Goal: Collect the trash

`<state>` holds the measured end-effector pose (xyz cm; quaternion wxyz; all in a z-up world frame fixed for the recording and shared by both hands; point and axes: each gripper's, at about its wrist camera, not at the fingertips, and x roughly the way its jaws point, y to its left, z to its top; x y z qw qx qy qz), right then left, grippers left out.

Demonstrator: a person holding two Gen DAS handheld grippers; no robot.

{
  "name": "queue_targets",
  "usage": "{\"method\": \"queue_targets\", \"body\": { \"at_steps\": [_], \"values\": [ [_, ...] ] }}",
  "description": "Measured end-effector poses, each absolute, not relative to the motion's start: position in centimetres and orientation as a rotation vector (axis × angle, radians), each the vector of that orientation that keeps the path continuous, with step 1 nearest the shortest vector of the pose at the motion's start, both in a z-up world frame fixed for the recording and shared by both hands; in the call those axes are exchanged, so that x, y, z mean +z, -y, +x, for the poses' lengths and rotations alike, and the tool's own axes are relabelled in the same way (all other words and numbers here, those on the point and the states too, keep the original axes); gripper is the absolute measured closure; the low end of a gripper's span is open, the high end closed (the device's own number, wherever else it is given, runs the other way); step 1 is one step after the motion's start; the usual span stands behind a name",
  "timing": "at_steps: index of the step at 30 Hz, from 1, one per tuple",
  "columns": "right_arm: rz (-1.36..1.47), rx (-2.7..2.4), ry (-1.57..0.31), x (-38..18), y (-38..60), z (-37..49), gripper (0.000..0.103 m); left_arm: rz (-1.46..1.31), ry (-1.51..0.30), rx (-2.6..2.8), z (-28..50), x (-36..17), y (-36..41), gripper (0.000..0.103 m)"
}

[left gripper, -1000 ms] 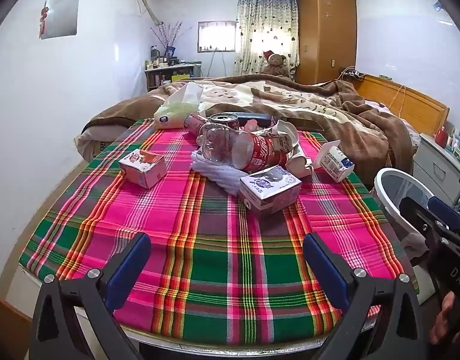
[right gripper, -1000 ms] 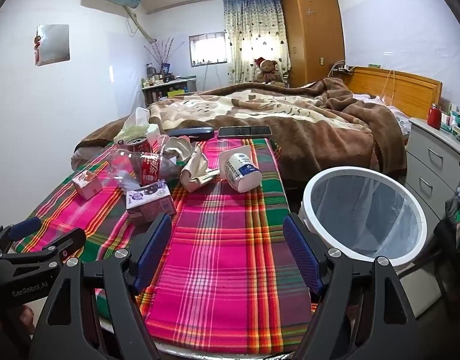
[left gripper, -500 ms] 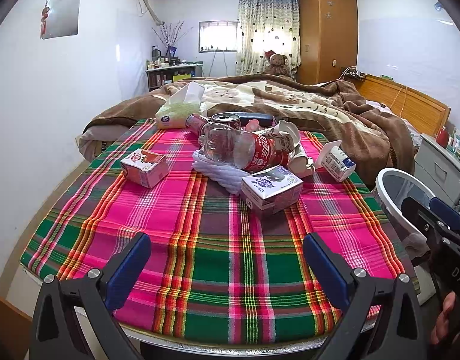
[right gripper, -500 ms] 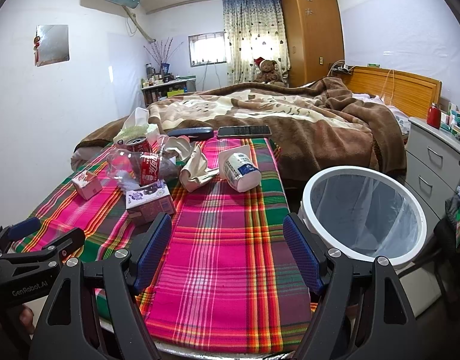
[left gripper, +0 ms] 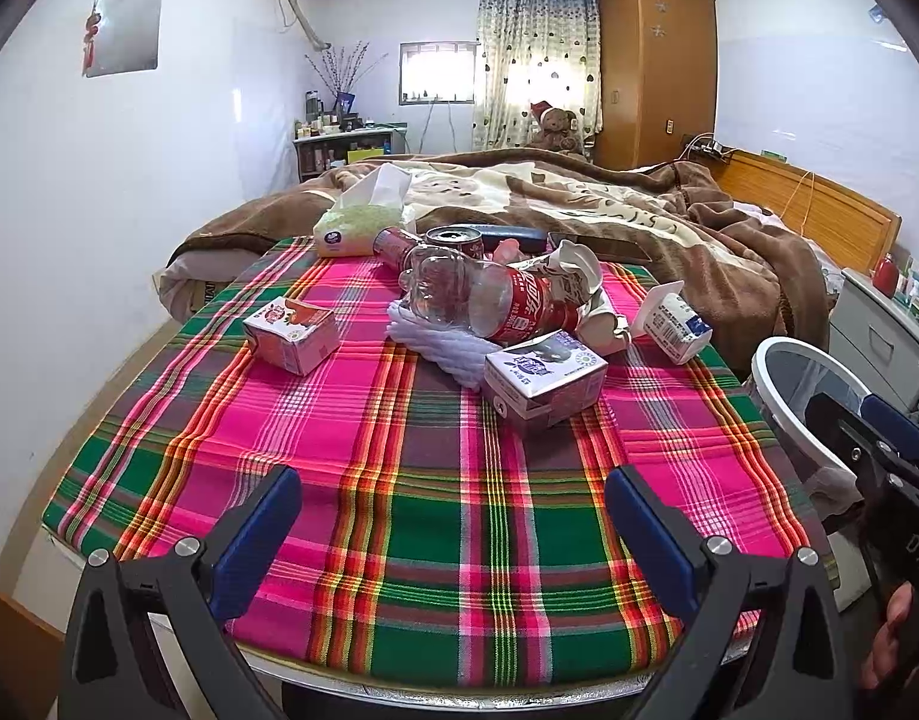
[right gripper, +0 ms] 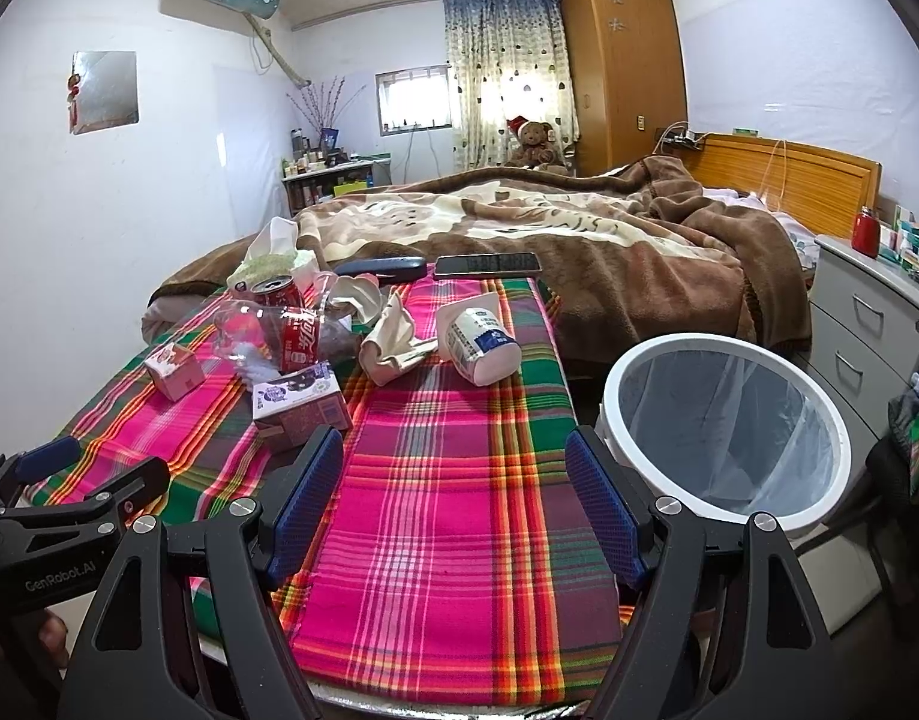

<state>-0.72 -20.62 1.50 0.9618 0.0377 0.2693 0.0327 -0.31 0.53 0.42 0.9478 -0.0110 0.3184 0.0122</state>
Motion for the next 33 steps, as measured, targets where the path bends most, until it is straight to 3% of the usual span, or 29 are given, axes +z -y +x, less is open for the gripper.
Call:
{"method": "queue_targets", "body": {
  "at_steps": [33],
  "values": [
    [0.08, 0.063, -0.54, 1.57, 20.62, -0.71, 0.025, -0.021, -0.647, 0.031, -0.32, 0.46, -0.8, 0.0]
  ]
}}
